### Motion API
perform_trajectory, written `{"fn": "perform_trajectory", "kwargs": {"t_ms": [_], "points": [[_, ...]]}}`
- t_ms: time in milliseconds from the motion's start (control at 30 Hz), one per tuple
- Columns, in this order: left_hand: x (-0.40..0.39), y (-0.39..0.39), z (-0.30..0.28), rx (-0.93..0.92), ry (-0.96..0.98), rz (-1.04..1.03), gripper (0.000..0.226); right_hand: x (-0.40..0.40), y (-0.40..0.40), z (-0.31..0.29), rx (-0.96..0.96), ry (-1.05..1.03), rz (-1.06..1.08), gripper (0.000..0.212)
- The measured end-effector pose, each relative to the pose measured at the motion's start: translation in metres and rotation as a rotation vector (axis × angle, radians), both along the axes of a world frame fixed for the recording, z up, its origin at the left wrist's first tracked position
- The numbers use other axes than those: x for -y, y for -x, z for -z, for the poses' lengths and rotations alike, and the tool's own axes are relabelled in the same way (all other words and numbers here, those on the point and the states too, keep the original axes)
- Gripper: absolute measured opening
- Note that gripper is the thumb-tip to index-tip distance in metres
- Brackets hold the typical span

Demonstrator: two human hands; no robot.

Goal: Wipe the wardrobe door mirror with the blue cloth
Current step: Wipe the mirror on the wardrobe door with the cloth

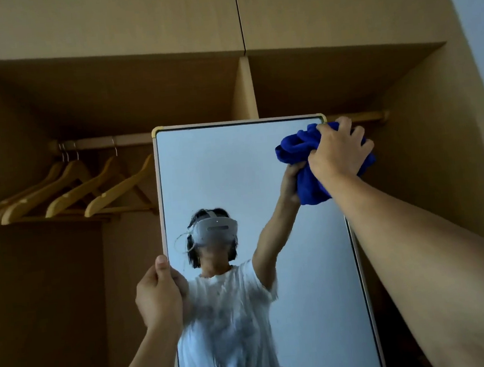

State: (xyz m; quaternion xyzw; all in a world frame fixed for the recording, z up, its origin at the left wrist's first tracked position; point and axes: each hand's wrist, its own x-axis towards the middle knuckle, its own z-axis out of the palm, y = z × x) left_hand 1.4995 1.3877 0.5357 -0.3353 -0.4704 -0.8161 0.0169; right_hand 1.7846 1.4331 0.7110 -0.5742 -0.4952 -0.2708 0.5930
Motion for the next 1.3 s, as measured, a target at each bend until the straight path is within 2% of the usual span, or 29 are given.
{"fn": "perform_trajectory", "kwargs": {"t_ms": [233, 367, 533, 667, 833, 933, 1200, 1300], "points": [[-0.003, 0.002, 0.002, -0.004, 0.000, 0.005, 0.049, -0.005, 0.014, 0.014, -0.061, -0.103, -0.027, 0.066], [0.000, -0.001, 0.003, -0.006, -0.031, -0.005, 0.050, 0.003, 0.043, 0.036, 0.006, -0.184, -0.080, 0.056], [-0.001, -0.001, 0.002, -0.004, -0.036, 0.002, 0.050, 0.016, 0.087, 0.073, 0.183, -0.302, -0.150, 0.053], [0.000, 0.001, 0.001, -0.005, -0.044, 0.059, 0.050, 0.018, 0.100, 0.077, 0.359, -0.344, -0.102, 0.051], [0.007, 0.004, 0.001, -0.008, -0.028, 0.191, 0.046, 0.024, 0.101, 0.042, 0.343, -0.263, -0.109, 0.045], [0.010, 0.002, 0.000, 0.023, -0.041, 0.253, 0.044, 0.029, 0.114, 0.041, 0.319, -0.242, -0.134, 0.045], [0.008, 0.003, 0.013, 0.040, -0.062, 0.289, 0.038, 0.037, 0.135, 0.092, 0.515, -0.378, -0.133, 0.047], [0.009, 0.005, 0.020, 0.026, -0.065, 0.314, 0.034, 0.033, 0.140, 0.117, 0.535, -0.489, -0.116, 0.044]]}}
